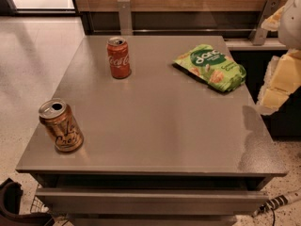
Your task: Move green rice chip bag near orange can
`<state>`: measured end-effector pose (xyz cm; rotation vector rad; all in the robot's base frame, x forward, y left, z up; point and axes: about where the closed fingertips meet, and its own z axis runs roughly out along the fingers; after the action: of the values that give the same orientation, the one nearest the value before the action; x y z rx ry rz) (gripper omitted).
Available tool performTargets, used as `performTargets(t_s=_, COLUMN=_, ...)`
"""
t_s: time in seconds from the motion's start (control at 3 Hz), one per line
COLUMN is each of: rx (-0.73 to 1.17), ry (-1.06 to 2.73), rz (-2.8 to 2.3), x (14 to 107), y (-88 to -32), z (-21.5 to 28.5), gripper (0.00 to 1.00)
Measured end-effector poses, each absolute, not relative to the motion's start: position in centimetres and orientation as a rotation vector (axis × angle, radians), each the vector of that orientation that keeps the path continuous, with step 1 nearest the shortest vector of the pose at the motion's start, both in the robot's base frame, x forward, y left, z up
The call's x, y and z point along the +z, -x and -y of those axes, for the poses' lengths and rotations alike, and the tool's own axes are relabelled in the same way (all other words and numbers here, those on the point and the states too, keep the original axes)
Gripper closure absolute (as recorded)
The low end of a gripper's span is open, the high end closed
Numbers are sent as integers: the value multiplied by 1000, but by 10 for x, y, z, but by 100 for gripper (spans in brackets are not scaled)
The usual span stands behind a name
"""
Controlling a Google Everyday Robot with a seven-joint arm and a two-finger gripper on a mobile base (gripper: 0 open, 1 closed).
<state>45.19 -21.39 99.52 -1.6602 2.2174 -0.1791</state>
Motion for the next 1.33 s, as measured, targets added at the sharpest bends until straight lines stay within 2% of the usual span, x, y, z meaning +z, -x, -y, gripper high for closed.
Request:
performTargets(t_s=0.67, rx=-157, ry=1402, rz=-2264, x=1010, y=-539, z=228, gripper=0)
performTargets(t_s=1.33, rx=30, ry=1082, rz=-2303, x=985, y=-625, z=245, gripper=0)
